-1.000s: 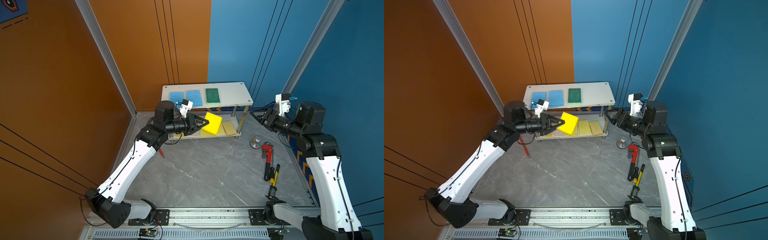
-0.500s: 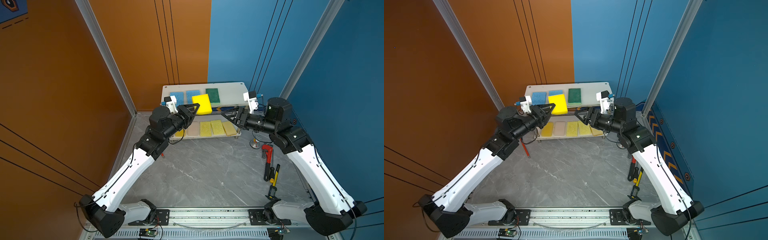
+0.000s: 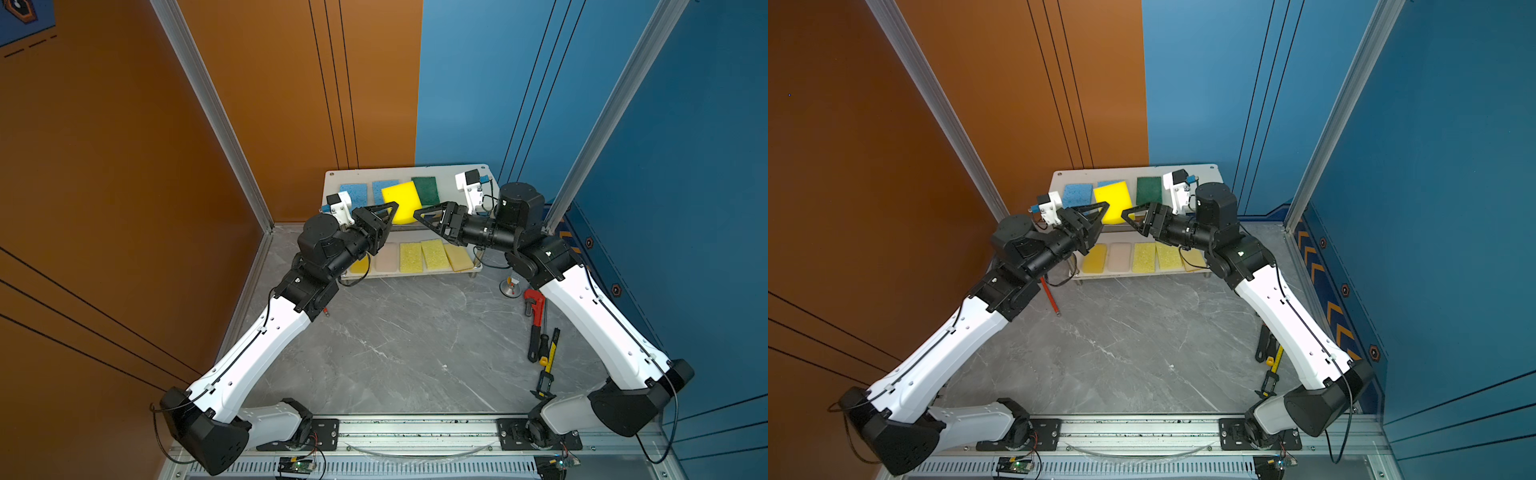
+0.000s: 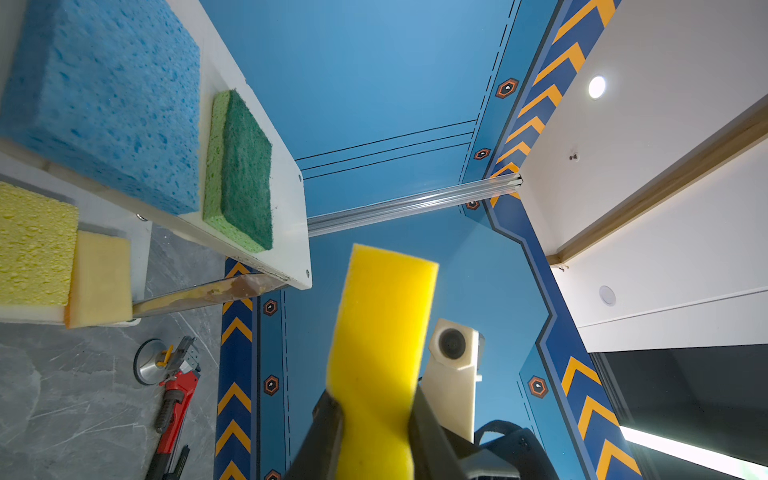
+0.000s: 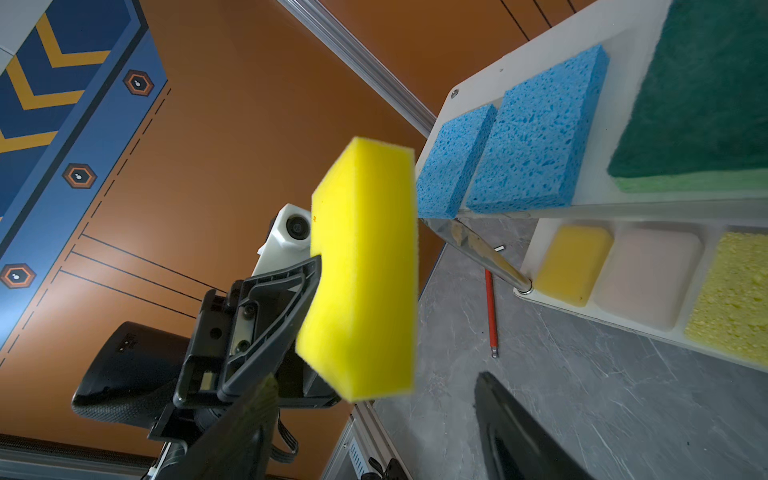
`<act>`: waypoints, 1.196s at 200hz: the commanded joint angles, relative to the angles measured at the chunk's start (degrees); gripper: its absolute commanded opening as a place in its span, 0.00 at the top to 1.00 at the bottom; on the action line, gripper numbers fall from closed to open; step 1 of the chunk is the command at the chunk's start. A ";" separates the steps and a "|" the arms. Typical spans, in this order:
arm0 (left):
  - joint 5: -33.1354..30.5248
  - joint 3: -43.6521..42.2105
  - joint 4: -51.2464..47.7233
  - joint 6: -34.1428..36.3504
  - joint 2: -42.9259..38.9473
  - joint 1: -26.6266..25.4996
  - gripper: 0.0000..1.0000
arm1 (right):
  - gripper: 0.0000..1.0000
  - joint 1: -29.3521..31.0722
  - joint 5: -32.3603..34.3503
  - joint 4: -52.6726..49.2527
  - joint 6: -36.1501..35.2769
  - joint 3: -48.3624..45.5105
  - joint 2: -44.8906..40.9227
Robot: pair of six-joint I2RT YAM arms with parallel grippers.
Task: Place and organize the cleaning sponges onto the shelf
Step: 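Raise the yellow sponge toward the top shelf with both grippers, then carry the yellow sponge to the top shelf with the right gripper while the left withdraws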
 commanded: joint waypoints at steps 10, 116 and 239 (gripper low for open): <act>1.06 -0.70 2.71 -1.07 0.41 -0.53 0.76 | 0.30 0.49 0.22 5.19 2.77 2.37 1.35; 1.57 -2.60 3.56 -2.31 -0.32 -1.13 0.76 | 0.64 1.49 1.71 6.83 4.74 2.08 1.75; 3.36 -4.72 2.13 -0.88 -3.42 1.98 0.02 | 0.72 -2.32 4.21 6.81 4.58 0.67 -0.50</act>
